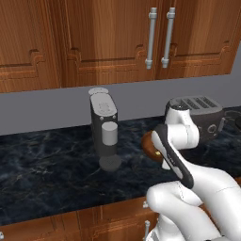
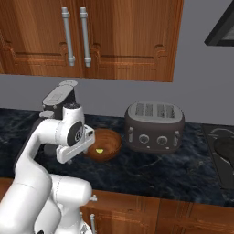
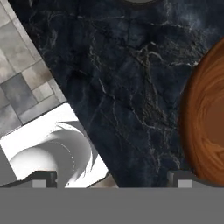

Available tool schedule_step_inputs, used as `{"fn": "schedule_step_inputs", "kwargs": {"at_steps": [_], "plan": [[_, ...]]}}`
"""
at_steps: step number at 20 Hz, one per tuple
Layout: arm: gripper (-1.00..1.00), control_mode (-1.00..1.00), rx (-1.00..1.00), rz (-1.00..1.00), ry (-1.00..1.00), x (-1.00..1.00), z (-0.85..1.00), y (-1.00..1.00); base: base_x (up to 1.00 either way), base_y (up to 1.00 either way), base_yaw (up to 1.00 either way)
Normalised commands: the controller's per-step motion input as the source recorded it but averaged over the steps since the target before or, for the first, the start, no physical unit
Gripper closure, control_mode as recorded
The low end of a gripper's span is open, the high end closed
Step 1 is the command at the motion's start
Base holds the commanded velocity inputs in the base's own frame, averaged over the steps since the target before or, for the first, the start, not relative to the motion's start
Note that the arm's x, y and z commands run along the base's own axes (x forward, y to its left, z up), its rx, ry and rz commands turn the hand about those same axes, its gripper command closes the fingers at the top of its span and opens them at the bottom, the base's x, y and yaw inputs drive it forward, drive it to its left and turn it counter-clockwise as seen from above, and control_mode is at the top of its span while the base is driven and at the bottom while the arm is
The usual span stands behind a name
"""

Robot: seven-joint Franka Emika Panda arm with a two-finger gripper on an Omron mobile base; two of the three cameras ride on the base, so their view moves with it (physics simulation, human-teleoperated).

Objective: Place the chicken drumstick on the plate and place the lemon wedge on the same plate.

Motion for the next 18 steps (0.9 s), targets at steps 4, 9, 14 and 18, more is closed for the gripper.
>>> {"fn": "schedule_step_inputs", "kwargs": {"at_steps": [4,9,14,18], "plan": [[-1.00,-1.00,-0.10,-0.10,-0.01,0.43,0.00,0.06,0.00,0.00,0.00],[-1.00,-1.00,-0.09,-0.03,-0.05,0.30,0.00,0.02,0.00,0.00,0.00],[-1.00,-1.00,-0.09,-0.01,-0.05,0.12,-0.08,0.00,0.00,0.00,0.00],[-1.00,-1.00,-0.08,-0.02,-0.09,0.01,-0.17,0.00,0.00,0.00,0.00]]}}
